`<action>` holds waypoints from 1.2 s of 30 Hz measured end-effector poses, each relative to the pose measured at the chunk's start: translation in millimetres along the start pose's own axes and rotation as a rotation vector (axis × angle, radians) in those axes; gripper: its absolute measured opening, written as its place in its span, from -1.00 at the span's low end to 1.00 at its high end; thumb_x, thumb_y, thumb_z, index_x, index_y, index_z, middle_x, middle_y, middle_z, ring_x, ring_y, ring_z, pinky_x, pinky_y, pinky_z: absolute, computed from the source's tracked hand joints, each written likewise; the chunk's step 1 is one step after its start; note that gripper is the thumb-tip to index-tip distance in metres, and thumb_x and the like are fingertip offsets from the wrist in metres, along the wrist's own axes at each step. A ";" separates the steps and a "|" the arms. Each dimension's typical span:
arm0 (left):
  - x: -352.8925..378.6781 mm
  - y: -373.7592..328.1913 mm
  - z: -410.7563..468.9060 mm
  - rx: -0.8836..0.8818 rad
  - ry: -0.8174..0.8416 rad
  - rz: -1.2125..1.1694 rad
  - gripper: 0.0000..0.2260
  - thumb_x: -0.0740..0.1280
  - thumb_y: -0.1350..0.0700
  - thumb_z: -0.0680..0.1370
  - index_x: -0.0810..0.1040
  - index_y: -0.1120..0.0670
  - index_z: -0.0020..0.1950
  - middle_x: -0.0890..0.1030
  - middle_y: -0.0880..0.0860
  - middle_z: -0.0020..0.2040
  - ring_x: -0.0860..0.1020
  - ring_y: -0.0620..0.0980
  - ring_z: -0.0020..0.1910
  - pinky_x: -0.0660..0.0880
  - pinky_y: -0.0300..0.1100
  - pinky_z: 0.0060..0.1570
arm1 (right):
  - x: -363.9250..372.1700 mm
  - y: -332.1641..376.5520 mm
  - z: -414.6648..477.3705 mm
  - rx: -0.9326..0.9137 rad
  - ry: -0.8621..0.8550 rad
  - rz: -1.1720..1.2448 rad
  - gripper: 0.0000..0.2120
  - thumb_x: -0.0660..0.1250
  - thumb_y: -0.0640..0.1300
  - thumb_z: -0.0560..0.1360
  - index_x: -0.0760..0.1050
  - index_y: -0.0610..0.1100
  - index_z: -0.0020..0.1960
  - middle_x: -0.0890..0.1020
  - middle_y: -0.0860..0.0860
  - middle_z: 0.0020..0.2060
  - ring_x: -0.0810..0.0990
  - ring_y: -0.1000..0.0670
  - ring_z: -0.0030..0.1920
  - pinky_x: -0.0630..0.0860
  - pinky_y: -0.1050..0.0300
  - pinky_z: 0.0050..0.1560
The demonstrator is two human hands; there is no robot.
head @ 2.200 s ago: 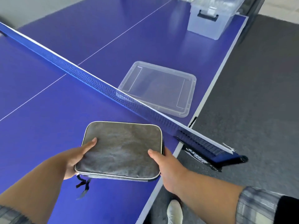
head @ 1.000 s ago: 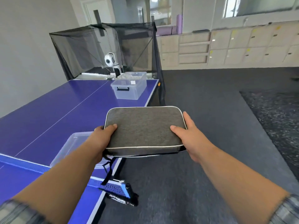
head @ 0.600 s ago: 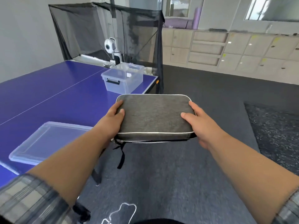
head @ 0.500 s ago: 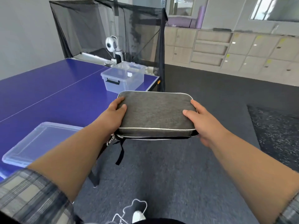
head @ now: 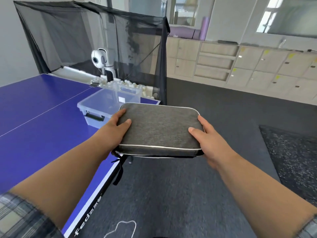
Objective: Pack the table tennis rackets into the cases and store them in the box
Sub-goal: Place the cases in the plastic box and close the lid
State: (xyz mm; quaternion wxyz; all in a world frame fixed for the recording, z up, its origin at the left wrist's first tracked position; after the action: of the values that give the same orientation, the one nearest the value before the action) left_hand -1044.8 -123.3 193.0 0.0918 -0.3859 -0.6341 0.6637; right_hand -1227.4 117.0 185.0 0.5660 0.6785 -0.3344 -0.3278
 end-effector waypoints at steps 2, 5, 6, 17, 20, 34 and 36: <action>-0.8 -4.8 33.7 -0.015 0.010 0.006 -0.48 0.32 -0.22 0.55 0.25 -0.36 0.49 0.42 -0.10 0.27 0.50 -0.02 0.11 0.41 -0.15 0.06 | 9.7 5.4 36.3 0.013 0.016 0.009 -0.33 0.42 -0.07 0.56 0.24 0.16 0.58 0.54 0.18 0.27 0.60 0.23 0.13 0.54 0.18 0.17; -2.9 -4.3 84.3 -0.042 0.011 0.000 -0.41 0.39 -0.27 0.48 0.27 -0.38 0.46 0.44 -0.10 0.31 0.52 -0.02 0.16 0.47 -0.10 0.16 | 25.7 8.3 89.4 0.016 0.041 0.005 -0.32 0.43 -0.08 0.56 0.23 0.14 0.58 0.49 0.28 0.12 0.54 0.33 0.06 0.46 0.33 0.00; -2.6 0.5 101.5 -0.062 0.011 0.001 -0.40 0.41 -0.28 0.46 0.27 -0.40 0.45 0.44 -0.09 0.33 0.53 -0.02 0.17 0.49 -0.07 0.19 | 30.4 5.8 109.2 0.024 0.052 -0.001 -0.32 0.43 -0.08 0.55 0.23 0.15 0.58 0.48 0.27 0.12 0.53 0.33 0.06 0.45 0.33 0.02; -8.7 12.4 274.5 -0.212 -0.282 0.026 -0.31 0.46 -0.26 0.42 0.20 -0.42 0.47 0.43 -0.11 0.27 0.47 -0.21 -0.04 0.38 -0.30 -0.20 | 116.8 12.0 365.5 0.023 0.364 -0.048 -0.34 0.45 -0.06 0.53 0.27 0.22 0.54 0.52 0.25 0.19 0.59 0.23 0.14 0.50 0.23 0.14; -20.0 5.7 306.3 -0.262 -0.407 0.026 -0.31 0.44 -0.26 0.44 0.19 -0.40 0.49 0.41 -0.10 0.23 0.47 -0.10 -0.04 0.38 -0.27 -0.21 | 153.9 34.0 429.0 -0.003 0.498 -0.113 -0.32 0.49 0.02 0.47 0.30 0.32 0.49 0.45 0.17 0.39 0.55 0.14 0.29 0.43 0.03 0.41; -97.4 48.8 455.8 -0.261 -0.660 -0.100 -0.29 0.45 -0.19 0.47 0.16 -0.35 0.52 0.42 -0.19 0.27 0.50 -0.13 0.10 0.44 -0.28 0.01 | 338.6 68.4 619.8 -0.185 0.764 -0.302 -0.27 0.52 -0.01 0.42 0.31 0.24 0.51 0.44 0.17 0.42 0.51 0.12 0.37 0.42 0.01 0.44; -98.3 64.4 468.5 -0.287 -0.673 -0.136 -0.31 0.45 -0.15 0.49 0.17 -0.34 0.52 0.41 -0.22 0.26 0.48 -0.27 0.06 0.43 -0.44 -0.08 | 357.7 60.3 635.6 -0.175 0.786 -0.335 -0.31 0.50 -0.08 0.48 0.30 0.22 0.52 0.46 0.17 0.38 0.55 0.14 0.31 0.48 0.05 0.37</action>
State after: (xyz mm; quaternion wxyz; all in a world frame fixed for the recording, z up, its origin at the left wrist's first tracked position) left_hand -1248.2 -556.0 125.4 -0.1330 -0.1122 -0.7397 0.6501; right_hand -1554.8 -535.1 129.1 0.6447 0.7461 0.0502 -0.1588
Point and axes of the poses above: each hand's wrist, its own z-axis towards the middle knuckle, its own x-axis out of the palm, y = z × x, the point moved 6 cm from there along z, towards the middle knuckle
